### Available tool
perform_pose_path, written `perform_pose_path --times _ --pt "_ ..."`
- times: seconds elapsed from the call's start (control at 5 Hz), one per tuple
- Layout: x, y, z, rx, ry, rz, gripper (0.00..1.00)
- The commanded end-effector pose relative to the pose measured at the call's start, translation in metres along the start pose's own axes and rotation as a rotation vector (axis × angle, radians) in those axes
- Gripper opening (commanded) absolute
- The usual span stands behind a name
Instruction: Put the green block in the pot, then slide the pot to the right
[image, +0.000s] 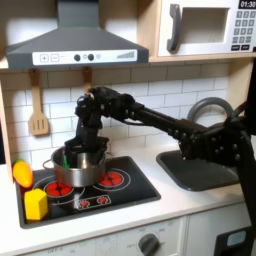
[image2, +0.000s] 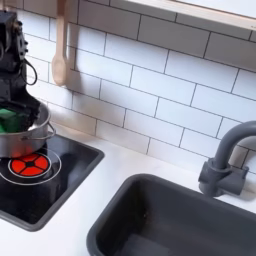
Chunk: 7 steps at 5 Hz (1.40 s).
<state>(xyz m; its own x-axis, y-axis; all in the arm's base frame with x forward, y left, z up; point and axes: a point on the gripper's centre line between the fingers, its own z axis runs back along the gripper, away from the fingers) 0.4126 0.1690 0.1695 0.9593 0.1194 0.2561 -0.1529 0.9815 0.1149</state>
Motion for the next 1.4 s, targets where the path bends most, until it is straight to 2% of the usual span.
perform_pose_path --times 0.0,0.2,0.6,1.0,1.2 --pt "-0.002 -0.021 0.002 -0.039 0.006 -0.045 1.00" --pt "-0.006 -0.033 -0.004 -0.067 0.032 -0.054 1.00" --pt "-0.010 -0.054 0.000 -0.099 0.047 -0.101 1.00" --pt "-0.013 -0.068 0.002 -0.116 0.056 -0.126 1.00" --pt "-0.013 -0.072 0.010 -0.117 0.042 -0.138 1.00"
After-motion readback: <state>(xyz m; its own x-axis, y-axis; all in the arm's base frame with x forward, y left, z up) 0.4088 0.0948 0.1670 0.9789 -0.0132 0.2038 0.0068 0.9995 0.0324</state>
